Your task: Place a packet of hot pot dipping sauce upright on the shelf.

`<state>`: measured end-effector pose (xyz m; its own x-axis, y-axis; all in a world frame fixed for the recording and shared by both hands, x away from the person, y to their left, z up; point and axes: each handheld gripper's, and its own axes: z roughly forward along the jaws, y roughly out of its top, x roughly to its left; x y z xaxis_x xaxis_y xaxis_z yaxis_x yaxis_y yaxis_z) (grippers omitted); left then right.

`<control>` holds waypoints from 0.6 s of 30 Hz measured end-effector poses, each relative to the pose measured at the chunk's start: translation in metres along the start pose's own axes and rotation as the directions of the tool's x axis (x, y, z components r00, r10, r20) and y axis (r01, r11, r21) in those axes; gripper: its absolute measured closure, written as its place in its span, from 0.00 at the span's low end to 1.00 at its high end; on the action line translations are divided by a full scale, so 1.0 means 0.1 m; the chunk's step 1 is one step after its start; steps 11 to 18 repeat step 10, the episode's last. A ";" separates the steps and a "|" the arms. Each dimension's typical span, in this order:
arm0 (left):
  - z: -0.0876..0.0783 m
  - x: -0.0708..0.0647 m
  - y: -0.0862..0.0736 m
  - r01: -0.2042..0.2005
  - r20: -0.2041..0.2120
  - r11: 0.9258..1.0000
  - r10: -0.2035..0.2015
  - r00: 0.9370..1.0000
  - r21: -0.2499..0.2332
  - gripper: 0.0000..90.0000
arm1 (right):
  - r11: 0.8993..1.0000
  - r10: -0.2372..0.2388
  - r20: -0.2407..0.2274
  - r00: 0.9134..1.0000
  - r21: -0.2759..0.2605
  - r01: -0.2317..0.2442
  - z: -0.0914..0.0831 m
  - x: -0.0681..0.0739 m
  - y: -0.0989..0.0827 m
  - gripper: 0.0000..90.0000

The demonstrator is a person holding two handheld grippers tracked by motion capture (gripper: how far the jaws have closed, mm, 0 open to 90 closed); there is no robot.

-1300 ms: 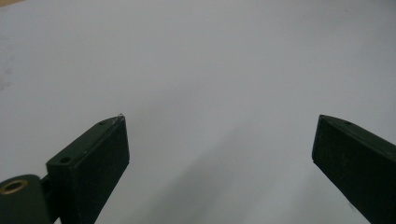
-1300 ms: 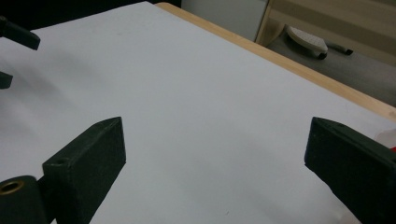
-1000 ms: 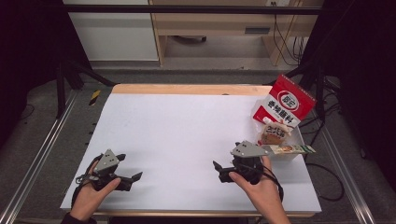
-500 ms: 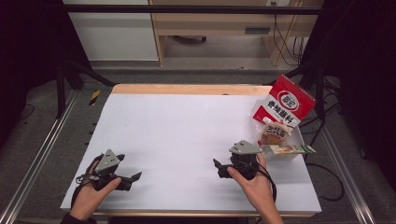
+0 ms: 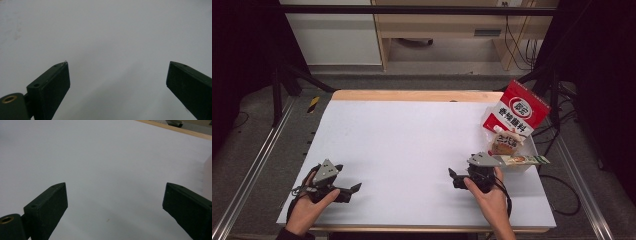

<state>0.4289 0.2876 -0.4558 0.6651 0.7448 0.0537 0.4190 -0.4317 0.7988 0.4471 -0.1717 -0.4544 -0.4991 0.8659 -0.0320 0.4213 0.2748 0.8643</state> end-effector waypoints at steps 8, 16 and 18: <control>-0.02 0.02 0.01 -0.002 -0.025 1.000 0.001 1.000 -0.011 0.06 | 0.999 0.043 0.016 0.999 -0.026 -0.042 -0.13 -0.02 -0.13 0.06; -0.02 0.03 0.01 -0.002 -0.028 1.000 0.002 1.000 -0.015 0.06 | 0.999 0.040 0.016 0.999 -0.032 -0.040 -0.14 -0.01 -0.13 0.06; -0.02 0.03 0.01 -0.002 -0.028 1.000 0.002 1.000 -0.015 0.06 | 0.999 0.040 0.016 0.999 -0.032 -0.040 -0.14 -0.01 -0.13 0.06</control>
